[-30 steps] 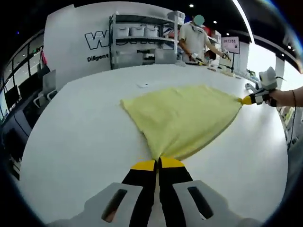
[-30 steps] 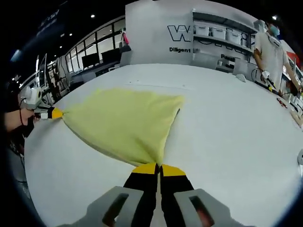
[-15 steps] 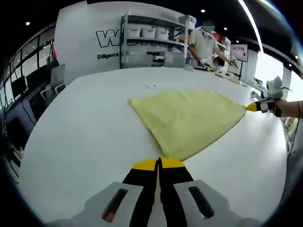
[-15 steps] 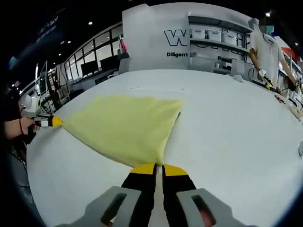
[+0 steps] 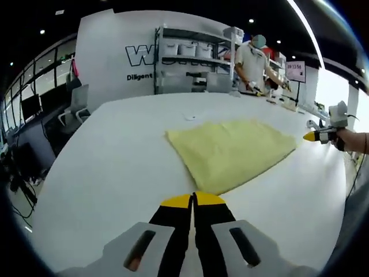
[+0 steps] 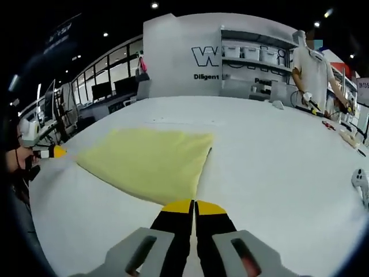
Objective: Fold the garment on the visible template until the final outline fits inside the template.
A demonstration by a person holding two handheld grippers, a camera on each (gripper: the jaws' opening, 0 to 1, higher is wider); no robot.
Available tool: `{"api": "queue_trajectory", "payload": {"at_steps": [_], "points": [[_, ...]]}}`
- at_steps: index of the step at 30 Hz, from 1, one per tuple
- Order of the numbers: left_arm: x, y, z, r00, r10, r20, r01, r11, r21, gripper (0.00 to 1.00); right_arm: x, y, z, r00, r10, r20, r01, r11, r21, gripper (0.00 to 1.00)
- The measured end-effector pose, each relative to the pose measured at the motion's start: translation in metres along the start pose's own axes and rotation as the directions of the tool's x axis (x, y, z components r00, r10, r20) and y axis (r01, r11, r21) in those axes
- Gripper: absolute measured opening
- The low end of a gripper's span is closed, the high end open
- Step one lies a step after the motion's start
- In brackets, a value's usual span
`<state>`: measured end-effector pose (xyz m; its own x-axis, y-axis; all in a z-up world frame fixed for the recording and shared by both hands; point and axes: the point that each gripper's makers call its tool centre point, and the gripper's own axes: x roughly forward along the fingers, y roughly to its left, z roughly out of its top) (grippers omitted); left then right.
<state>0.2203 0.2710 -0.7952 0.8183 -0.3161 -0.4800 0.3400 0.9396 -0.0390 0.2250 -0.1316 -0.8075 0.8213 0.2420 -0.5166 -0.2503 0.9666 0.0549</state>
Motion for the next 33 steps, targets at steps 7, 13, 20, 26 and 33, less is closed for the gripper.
{"api": "queue_trajectory", "payload": {"at_steps": [7, 13, 20, 26, 33], "points": [[-0.023, -0.005, 0.007, 0.999, 0.034, 0.027, -0.033, 0.999, -0.04, 0.01, -0.015, 0.015, 0.004, 1.0, -0.023, 0.0, 0.023, 1.0, -0.007, 0.0], [-0.045, -0.018, 0.012, 0.997, 0.038, 0.061, -0.035, 0.997, -0.062, 0.01, -0.035, 0.031, 0.011, 0.999, -0.034, 0.027, 0.033, 0.999, 0.025, 0.0], [-0.069, -0.025, 0.01, 0.994, 0.075, 0.079, -0.067, 0.993, -0.094, 0.0, -0.056, 0.047, 0.009, 0.998, -0.046, 0.037, 0.045, 0.998, 0.052, 0.0], [-0.083, -0.028, 0.018, 0.989, 0.105, 0.107, -0.096, 0.992, -0.083, 0.0, -0.072, 0.052, 0.003, 0.998, -0.056, 0.031, 0.053, 0.996, 0.074, 0.0], [-0.094, -0.036, 0.018, 0.986, 0.126, 0.106, -0.122, 0.991, -0.047, 0.3, -0.086, 0.052, -0.01, 0.994, -0.105, 0.003, 0.105, 0.989, 0.102, 0.31]]}}
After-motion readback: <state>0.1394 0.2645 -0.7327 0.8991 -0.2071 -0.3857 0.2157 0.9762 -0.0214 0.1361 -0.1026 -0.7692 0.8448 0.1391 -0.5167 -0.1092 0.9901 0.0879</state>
